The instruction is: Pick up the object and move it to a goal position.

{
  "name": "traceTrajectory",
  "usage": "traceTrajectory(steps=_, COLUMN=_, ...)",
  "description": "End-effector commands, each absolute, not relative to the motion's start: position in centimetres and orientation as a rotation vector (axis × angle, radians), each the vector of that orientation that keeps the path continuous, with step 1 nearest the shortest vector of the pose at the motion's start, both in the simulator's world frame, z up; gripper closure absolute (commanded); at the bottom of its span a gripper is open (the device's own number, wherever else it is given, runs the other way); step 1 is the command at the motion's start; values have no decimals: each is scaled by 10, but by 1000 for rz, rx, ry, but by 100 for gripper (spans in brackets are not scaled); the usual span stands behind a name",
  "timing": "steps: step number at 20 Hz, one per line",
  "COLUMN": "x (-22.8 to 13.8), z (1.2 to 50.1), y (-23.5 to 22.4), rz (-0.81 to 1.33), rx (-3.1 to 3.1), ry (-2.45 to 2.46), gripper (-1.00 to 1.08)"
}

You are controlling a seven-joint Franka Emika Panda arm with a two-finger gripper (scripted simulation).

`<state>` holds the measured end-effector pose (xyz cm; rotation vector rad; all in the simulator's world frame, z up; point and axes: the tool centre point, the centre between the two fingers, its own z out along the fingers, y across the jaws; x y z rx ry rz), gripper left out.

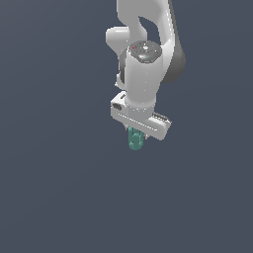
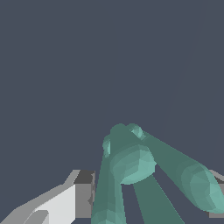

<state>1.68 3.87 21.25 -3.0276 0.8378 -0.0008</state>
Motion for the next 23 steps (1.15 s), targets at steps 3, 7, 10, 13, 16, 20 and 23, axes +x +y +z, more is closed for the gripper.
traceTrajectory(steps=3, x=23, z=262, y=29, rz=-1, rx=-3028, ry=838, gripper=108)
traceTrajectory(steps=7, x=29, z=299, y=23, rz=-1, rx=-3028, ry=838, gripper=108)
traceTrajectory(steps=10, x=33, z=320, y=19, rz=-1, rx=-3028, ry=838, gripper=108)
traceTrajectory(steps=13, x=36, z=336, y=16, rz=0, rx=-3028, ry=837, gripper=108)
traceTrajectory(steps=16, x=39, z=347, y=14, rz=0, rx=-3028, ry=837, gripper=108)
traceTrajectory(steps=20, x=41, z=356, y=13, rz=0, rx=-3028, ry=837, gripper=108)
traceTrajectory(steps=23, x=41, z=358, y=12, rz=0, rx=-3028, ry=837, gripper=108)
